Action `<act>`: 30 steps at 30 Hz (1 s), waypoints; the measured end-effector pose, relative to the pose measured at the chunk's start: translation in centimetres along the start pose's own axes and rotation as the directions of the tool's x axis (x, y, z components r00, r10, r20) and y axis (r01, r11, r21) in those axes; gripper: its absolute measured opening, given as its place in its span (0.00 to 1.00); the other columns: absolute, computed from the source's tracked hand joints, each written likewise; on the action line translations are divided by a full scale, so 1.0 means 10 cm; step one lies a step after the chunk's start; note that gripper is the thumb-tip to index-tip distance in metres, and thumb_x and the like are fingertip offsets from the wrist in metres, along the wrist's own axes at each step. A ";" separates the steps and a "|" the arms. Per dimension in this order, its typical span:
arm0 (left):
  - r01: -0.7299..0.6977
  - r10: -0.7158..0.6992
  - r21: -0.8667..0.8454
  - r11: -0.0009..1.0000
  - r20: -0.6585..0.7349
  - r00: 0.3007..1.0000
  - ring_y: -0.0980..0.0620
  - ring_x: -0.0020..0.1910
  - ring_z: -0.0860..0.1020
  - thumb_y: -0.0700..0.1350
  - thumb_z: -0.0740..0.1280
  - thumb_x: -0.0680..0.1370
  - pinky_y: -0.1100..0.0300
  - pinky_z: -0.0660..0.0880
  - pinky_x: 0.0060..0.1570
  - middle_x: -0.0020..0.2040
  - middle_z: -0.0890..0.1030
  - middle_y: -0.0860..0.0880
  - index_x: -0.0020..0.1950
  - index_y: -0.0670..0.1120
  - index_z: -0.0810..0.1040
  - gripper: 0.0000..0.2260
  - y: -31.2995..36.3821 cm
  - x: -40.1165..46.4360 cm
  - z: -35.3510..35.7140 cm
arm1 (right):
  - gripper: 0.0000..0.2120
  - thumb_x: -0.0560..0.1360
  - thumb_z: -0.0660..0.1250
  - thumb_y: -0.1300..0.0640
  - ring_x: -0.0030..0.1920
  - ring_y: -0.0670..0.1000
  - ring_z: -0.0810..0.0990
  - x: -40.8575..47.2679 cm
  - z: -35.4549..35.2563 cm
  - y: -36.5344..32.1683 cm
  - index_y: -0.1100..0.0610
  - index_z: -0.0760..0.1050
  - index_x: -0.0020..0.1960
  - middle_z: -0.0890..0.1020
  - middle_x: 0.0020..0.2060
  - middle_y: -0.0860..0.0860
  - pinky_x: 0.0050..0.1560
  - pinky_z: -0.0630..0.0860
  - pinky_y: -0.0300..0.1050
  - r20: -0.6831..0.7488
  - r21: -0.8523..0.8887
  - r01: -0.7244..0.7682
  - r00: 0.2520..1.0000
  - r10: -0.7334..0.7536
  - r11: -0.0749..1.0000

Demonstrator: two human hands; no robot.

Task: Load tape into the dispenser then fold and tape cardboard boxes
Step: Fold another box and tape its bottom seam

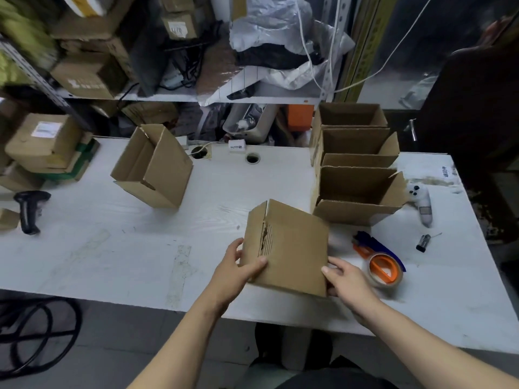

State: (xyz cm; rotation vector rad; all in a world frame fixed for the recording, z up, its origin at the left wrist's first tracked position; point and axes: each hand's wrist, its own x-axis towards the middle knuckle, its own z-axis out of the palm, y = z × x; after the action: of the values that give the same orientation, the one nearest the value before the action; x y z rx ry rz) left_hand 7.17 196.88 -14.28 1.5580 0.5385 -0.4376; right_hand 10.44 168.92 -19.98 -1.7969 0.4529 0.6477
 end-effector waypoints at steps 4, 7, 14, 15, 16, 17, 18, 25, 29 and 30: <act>-0.049 0.153 0.418 0.907 -0.218 0.964 0.50 0.71 0.67 0.70 0.72 0.69 0.49 0.70 0.71 0.70 0.71 0.58 0.79 0.61 0.60 0.42 0.19 -0.07 0.38 | 0.29 0.83 0.61 0.38 0.73 0.46 0.66 -0.18 0.12 -0.37 0.38 0.57 0.82 0.64 0.72 0.39 0.76 0.68 0.54 0.074 -0.096 0.124 0.990 -0.117 0.988; -0.022 0.232 0.622 0.783 -0.257 0.938 0.45 0.72 0.62 0.76 0.65 0.69 0.46 0.68 0.69 0.74 0.66 0.52 0.81 0.58 0.58 0.45 0.29 -0.08 0.71 | 0.35 0.76 0.64 0.29 0.77 0.47 0.64 -0.26 0.15 -0.46 0.34 0.60 0.80 0.63 0.79 0.40 0.78 0.67 0.57 0.174 0.037 0.096 0.980 -0.101 0.995; -0.124 0.289 0.645 0.754 -0.156 0.945 0.47 0.71 0.63 0.72 0.64 0.76 0.49 0.69 0.70 0.72 0.66 0.49 0.80 0.57 0.62 0.36 0.33 -0.05 0.83 | 0.29 0.79 0.70 0.43 0.66 0.46 0.81 -0.31 -0.16 -0.50 0.43 0.69 0.78 0.81 0.67 0.42 0.66 0.79 0.54 0.277 0.375 0.003 0.954 -0.115 0.927; -0.157 0.301 0.602 0.783 -0.145 0.943 0.48 0.71 0.65 0.67 0.65 0.78 0.51 0.69 0.70 0.71 0.68 0.50 0.79 0.57 0.64 0.32 0.30 -0.03 0.80 | 0.27 0.80 0.71 0.46 0.63 0.45 0.83 -0.30 -0.17 -0.48 0.43 0.69 0.77 0.83 0.64 0.42 0.65 0.80 0.52 0.267 0.374 0.012 0.956 -0.120 0.927; -0.185 0.317 0.574 0.798 -0.138 0.938 0.48 0.70 0.69 0.63 0.66 0.79 0.49 0.71 0.70 0.69 0.69 0.51 0.79 0.58 0.65 0.30 0.27 -0.01 0.78 | 0.26 0.80 0.71 0.50 0.61 0.44 0.84 -0.29 -0.17 -0.47 0.43 0.69 0.77 0.84 0.63 0.42 0.62 0.81 0.50 0.255 0.375 0.018 0.959 -0.122 0.927; -0.203 0.326 0.558 0.805 -0.129 0.937 0.49 0.67 0.73 0.61 0.68 0.78 0.48 0.74 0.68 0.67 0.71 0.52 0.78 0.58 0.66 0.29 0.24 0.01 0.75 | 0.25 0.81 0.70 0.53 0.61 0.45 0.84 -0.29 -0.17 -0.46 0.44 0.69 0.76 0.84 0.62 0.44 0.60 0.82 0.49 0.247 0.386 0.018 0.961 -0.122 0.922; -0.212 0.325 0.540 0.815 -0.122 0.938 0.50 0.63 0.76 0.59 0.70 0.78 0.49 0.77 0.63 0.66 0.72 0.53 0.77 0.59 0.66 0.29 0.22 0.03 0.73 | 0.25 0.81 0.70 0.55 0.61 0.46 0.84 -0.29 -0.17 -0.45 0.45 0.70 0.76 0.84 0.63 0.46 0.59 0.82 0.48 0.241 0.399 0.020 0.962 -0.126 0.917; -0.180 0.237 0.403 0.897 -0.096 0.967 0.54 0.50 0.81 0.55 0.77 0.76 0.62 0.78 0.45 0.64 0.77 0.56 0.75 0.61 0.70 0.29 0.27 0.08 0.69 | 0.21 0.80 0.71 0.52 0.60 0.49 0.85 -0.25 -0.28 -0.33 0.51 0.74 0.73 0.83 0.64 0.51 0.60 0.83 0.49 0.192 0.322 0.063 0.973 -0.131 0.945; -0.153 0.203 0.370 0.916 -0.099 0.974 0.54 0.50 0.82 0.56 0.78 0.75 0.59 0.78 0.47 0.63 0.78 0.57 0.73 0.62 0.71 0.29 0.26 0.11 0.65 | 0.17 0.84 0.65 0.49 0.59 0.45 0.82 -0.06 -0.55 -0.22 0.49 0.76 0.72 0.81 0.65 0.45 0.60 0.79 0.42 0.008 -0.190 0.180 0.983 -0.182 0.965; -0.148 0.196 0.366 0.919 -0.098 0.976 0.53 0.50 0.82 0.57 0.78 0.75 0.59 0.78 0.47 0.64 0.78 0.57 0.73 0.62 0.71 0.29 0.26 0.11 0.65 | 0.16 0.84 0.65 0.53 0.61 0.45 0.80 0.03 -0.65 -0.15 0.50 0.77 0.72 0.80 0.65 0.45 0.62 0.76 0.41 -0.058 -0.373 0.219 0.964 -0.258 0.902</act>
State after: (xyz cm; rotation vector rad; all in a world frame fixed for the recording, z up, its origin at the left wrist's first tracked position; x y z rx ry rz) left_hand 9.83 190.46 -13.19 1.9788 0.4328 -0.3075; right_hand 12.93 163.19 -17.59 -2.2057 0.1813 0.4851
